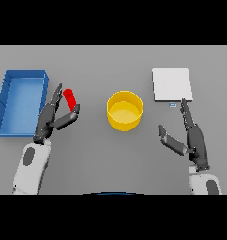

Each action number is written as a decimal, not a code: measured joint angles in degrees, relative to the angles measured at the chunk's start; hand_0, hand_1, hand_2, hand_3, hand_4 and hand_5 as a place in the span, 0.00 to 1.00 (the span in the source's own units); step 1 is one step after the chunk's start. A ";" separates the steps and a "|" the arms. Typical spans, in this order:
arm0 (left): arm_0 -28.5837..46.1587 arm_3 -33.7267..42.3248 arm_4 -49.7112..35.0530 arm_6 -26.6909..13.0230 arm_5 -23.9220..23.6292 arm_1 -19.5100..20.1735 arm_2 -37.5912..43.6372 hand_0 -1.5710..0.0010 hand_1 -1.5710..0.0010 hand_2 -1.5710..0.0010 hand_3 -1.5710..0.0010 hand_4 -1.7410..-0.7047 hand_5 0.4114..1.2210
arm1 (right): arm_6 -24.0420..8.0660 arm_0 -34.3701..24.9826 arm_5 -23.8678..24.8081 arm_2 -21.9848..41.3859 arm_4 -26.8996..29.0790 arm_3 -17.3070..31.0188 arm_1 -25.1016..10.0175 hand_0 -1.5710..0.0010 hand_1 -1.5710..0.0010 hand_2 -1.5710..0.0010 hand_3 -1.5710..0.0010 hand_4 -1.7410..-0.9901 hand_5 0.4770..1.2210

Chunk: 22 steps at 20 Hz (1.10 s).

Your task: Pick up the red beaker and tilt it to pour out 1 green nut into yellow bowl. Pick up the yellow bowl and place it on the metallic measuring scale.

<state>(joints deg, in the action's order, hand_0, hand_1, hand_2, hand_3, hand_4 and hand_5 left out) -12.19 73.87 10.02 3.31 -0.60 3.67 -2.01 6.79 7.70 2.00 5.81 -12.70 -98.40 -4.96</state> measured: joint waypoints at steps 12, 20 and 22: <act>-9.73 -11.57 0.67 0.44 -0.79 -0.78 1.73 1.00 1.00 1.00 1.00 0.43 0.34 | -0.66 -0.75 -0.11 -0.51 0.99 0.70 0.42 1.00 1.00 1.00 1.00 0.63 0.22; -14.30 -18.34 -2.16 5.54 -1.24 -2.10 5.27 0.82 0.79 0.77 0.81 0.28 0.46 | -1.51 -0.95 0.49 -0.42 0.15 0.84 0.41 1.00 1.00 1.00 1.00 0.64 0.22; -15.09 -19.72 -2.65 4.52 -2.75 -2.89 6.34 0.58 0.55 0.53 0.54 0.23 0.65 | -1.63 -0.43 0.82 -0.37 -0.28 0.26 0.33 1.00 1.00 1.00 1.00 0.65 0.23</act>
<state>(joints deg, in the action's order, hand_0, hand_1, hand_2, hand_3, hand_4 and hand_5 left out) -27.28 54.15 7.37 7.83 -3.35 0.79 4.33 5.16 7.26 2.82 5.45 -12.98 -98.14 -4.63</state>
